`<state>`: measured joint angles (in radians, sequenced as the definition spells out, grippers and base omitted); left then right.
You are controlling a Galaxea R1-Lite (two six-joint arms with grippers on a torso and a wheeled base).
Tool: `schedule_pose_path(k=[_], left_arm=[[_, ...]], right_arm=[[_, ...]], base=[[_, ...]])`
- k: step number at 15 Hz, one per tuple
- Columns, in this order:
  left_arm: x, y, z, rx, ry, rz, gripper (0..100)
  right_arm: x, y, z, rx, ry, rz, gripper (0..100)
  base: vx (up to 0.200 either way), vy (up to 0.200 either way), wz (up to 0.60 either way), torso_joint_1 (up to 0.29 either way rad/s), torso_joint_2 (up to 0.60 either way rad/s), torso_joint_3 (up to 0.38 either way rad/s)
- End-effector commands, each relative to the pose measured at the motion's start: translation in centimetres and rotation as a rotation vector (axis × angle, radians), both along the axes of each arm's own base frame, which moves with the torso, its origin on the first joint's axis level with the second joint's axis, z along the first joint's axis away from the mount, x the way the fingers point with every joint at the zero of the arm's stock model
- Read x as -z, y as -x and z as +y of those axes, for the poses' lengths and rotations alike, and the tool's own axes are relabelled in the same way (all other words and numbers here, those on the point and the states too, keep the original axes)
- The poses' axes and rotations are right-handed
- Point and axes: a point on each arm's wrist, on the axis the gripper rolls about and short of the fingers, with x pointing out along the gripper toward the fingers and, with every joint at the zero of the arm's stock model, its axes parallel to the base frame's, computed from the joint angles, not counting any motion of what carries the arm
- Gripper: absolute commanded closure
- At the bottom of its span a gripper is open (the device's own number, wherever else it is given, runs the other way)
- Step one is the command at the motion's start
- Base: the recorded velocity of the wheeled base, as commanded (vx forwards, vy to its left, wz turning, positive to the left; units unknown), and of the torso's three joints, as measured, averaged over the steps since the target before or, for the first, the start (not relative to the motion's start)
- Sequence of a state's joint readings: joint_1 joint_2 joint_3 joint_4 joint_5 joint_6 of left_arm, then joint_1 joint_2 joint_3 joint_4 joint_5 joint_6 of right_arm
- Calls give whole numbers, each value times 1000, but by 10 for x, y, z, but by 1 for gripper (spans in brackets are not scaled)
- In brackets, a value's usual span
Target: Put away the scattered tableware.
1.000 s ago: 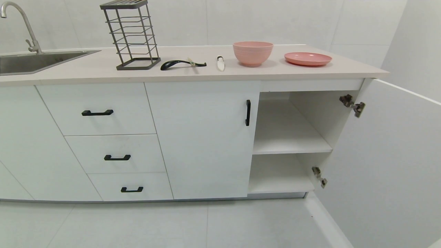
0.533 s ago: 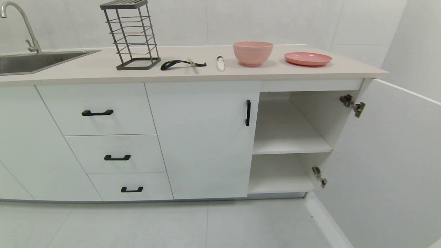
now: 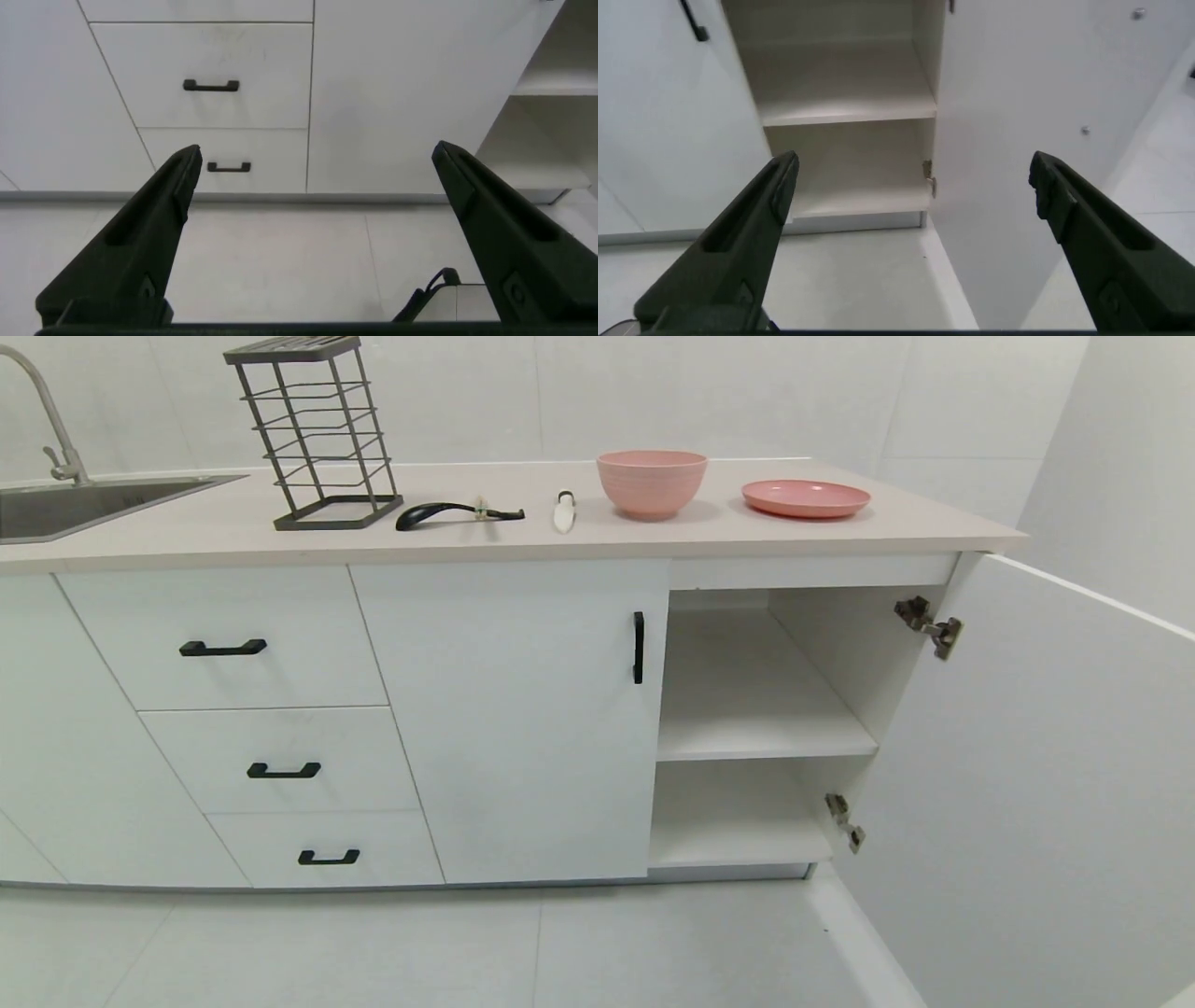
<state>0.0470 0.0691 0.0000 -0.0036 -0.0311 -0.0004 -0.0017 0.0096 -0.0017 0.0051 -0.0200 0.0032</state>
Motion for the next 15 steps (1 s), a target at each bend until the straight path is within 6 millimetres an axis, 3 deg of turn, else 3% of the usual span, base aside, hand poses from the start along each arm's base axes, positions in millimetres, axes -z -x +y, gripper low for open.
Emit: schedule_pose_path(k=[1, 11, 15], left_arm=[[0, -1, 0, -1, 0, 7, 0], [0, -1, 0, -1, 0, 7, 0], [0, -1, 0, -1, 0, 7, 0]], right_arm=[[0, 0, 0, 0, 0, 2, 0], [0, 0, 0, 0, 2, 2, 0], [0, 0, 0, 0, 2, 2, 0]], base=[[200, 0, 0, -2, -2, 7], [200, 0, 0, 2, 2, 3], [0, 0, 0, 25, -36, -9]])
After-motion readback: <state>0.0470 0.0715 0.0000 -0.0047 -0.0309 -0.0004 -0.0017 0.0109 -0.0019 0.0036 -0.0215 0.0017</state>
